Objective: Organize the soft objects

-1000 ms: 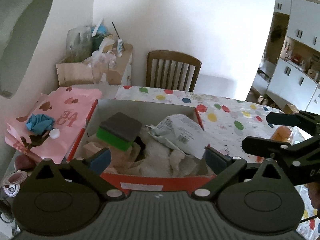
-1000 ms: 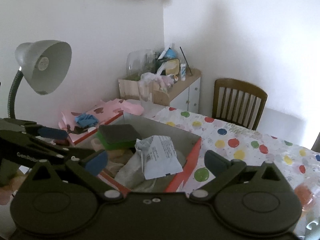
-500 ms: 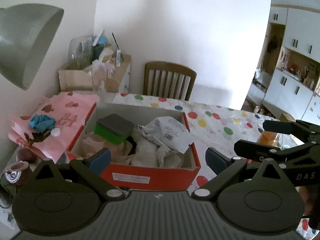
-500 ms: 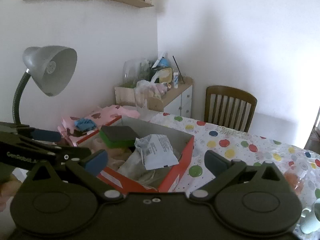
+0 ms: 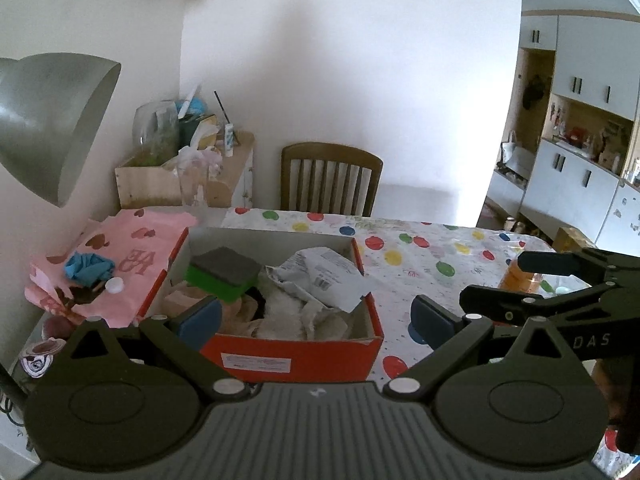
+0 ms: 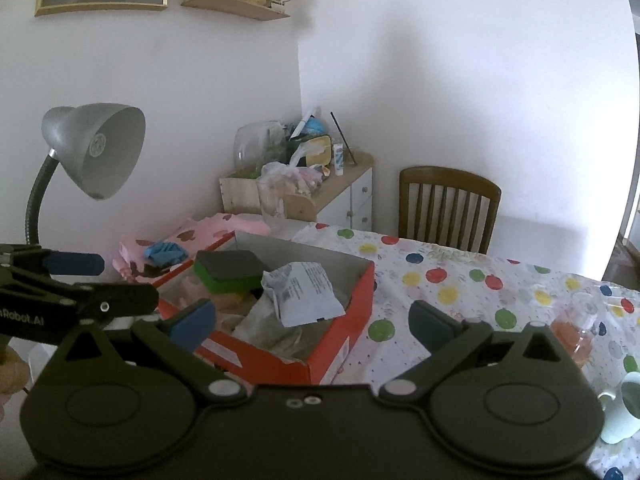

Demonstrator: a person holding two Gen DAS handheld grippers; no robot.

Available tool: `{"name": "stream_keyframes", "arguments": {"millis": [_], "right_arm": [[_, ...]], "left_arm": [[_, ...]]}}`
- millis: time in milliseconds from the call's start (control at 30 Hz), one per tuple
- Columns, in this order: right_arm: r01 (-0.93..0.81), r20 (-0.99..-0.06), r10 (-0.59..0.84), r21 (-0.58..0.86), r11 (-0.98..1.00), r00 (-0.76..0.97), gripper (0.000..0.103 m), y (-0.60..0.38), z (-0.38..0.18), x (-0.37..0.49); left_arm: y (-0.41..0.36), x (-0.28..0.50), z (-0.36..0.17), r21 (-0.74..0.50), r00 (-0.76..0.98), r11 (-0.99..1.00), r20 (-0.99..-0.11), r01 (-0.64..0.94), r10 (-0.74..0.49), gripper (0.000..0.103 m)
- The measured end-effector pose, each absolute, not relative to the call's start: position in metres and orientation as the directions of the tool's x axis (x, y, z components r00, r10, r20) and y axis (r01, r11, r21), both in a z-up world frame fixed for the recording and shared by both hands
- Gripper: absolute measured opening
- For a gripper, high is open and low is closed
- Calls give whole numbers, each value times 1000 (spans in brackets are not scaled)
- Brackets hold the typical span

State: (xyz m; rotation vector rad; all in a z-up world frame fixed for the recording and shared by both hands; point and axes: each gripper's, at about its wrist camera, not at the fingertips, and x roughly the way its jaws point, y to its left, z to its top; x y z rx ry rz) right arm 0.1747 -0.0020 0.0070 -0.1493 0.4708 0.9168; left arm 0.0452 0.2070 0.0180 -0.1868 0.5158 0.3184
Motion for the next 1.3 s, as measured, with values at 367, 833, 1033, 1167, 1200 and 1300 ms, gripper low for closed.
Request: {"name": "stream_keyframes", "arguments": {"millis": [367,833,1033,1167,1200,1300], "right_arm": [[-786,-450,730,93,611,514,103,-5,8,173],[-792,-448,739,103,602,503,103,-6,8,172],[-791,-449,738,103,603,504,103,-6,8,171],[-793,-448,740,103,601,502,103,-4,8,170],[-792,-448,739,104,601,502,103,-4,7,170],[-792,-448,740,106,601,502,103,-4,7,170]], "left_arm": [[204,42,19,-80,824,936,-504,-343,259,101],[203,40,19,-80,822,935,-507,-344,259,101],[204,40,18,-83,823,936,-507,-343,257,101],[204,39,18,-86,823,935,-507,-344,256,101],[204,39,18,-86,823,935,-507,-344,256,101],[204,39,18,-84,823,935,-507,-345,258,101]]}}
